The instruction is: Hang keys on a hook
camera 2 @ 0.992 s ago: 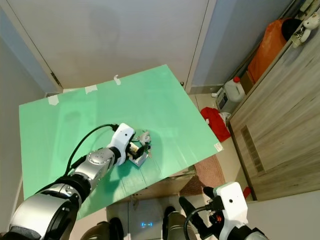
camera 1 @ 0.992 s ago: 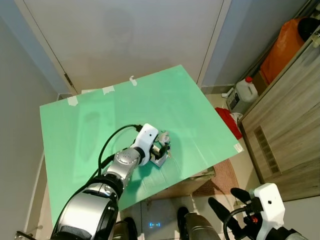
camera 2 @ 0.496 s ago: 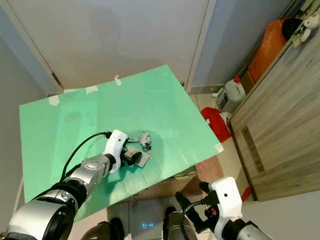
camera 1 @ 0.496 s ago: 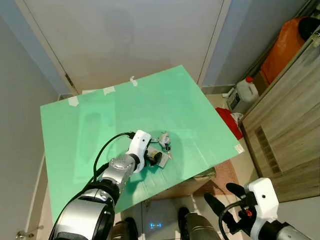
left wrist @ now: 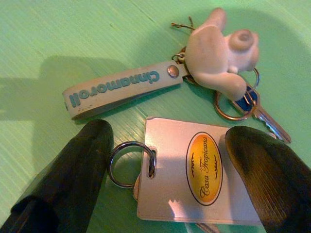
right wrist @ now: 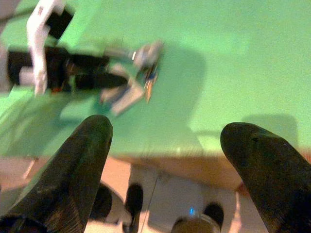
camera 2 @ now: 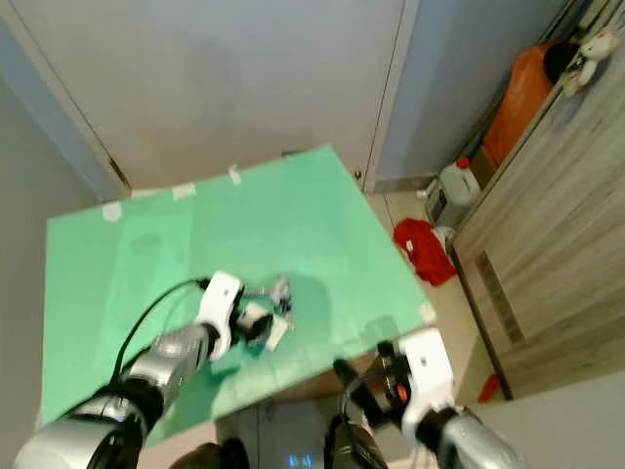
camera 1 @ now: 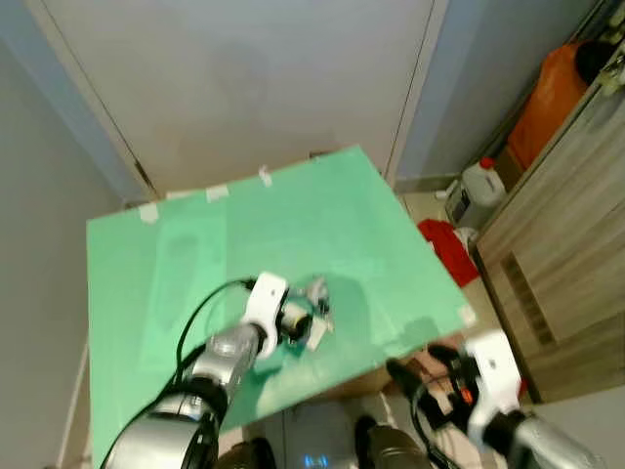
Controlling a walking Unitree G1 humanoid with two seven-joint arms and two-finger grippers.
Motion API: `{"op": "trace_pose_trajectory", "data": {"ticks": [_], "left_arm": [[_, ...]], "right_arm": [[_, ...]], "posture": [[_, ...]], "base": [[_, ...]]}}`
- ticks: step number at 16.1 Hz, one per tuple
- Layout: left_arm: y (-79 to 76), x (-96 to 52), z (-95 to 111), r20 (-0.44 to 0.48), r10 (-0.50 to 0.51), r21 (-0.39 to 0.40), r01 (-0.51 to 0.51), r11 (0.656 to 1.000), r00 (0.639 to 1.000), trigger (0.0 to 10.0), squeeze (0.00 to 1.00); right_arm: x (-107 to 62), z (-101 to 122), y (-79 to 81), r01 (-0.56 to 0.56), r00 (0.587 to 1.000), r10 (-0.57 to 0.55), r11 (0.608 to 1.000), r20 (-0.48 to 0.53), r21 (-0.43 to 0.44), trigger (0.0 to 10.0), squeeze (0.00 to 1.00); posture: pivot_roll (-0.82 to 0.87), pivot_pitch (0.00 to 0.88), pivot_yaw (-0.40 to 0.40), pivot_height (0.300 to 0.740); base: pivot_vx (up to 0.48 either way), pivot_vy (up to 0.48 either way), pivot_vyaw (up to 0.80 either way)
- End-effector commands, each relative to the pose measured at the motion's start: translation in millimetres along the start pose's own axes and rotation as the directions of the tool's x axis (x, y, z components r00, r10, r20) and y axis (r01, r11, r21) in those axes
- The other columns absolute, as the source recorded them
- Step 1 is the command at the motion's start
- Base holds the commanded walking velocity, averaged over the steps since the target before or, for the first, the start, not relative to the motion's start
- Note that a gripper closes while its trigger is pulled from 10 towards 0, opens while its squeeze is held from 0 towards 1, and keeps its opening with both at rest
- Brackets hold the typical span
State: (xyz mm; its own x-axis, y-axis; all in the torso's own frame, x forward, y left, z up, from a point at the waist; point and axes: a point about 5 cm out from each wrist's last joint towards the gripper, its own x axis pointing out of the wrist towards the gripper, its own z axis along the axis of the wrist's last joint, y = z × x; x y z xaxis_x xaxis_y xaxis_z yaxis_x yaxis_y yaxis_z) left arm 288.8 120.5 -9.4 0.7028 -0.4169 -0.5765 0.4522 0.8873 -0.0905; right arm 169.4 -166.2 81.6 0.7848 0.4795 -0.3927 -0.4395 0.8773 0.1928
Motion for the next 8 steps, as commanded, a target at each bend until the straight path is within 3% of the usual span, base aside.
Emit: {"op": "trace_pose_trajectory", "data": {"ticks": [1,4,5,7,8], "left_arm": [[-1.8,-9.6,-41,-0.147,-0.015,-0.043,0.008,0.999,0.989,10.0,0.0],[7.7,-13.5,-41,-0.136,0.019,0.005,-0.019,1.0,0.99,10.0,0.0],[28.3,-16.0,-21,-0.038,0.173,0.133,-0.167,0.977,0.984,10.0,0.0],[44.5,-20.1,-5,0.035,0.266,0.261,-0.266,0.928,0.963,10.0,0.0],[48.8,-20.9,4,0.073,0.273,0.233,-0.283,0.93,0.959,10.0,0.0]], "right_arm": [[2.9,-3,-0.3,0.003,1.0,-0.003,1.0,-0.002,0.007,10.0,0.0],[16.7,1,-3.9,-0.002,1.0,0.002,1.0,0.022,0.006,10.0,0.0],[25.7,5,-3.7,-0.012,0.999,0.012,1.0,0.039,0.001,10.0,0.0],[28.7,6,-2.8,-0.019,0.999,0.019,1.0,0.045,-0.003,10.0,0.0],[27.5,5,-3.5,-0.017,0.999,0.018,1.0,0.046,-0.004,10.0,0.0]], "posture": [[-0.25,0.131,0.053,0.74],[-0.21,0.101,0.058,0.74],[-0.2,0.093,0.053,0.74],[-0.21,0.085,0.056,0.74],[-0.21,0.082,0.059,0.74]], "base": [[0.0,0.0,0.0],[0.0,0.0,0.0],[0.0,0.0,0.0],[0.0,0.0,0.0],[0.0,0.0,0.0]]}}
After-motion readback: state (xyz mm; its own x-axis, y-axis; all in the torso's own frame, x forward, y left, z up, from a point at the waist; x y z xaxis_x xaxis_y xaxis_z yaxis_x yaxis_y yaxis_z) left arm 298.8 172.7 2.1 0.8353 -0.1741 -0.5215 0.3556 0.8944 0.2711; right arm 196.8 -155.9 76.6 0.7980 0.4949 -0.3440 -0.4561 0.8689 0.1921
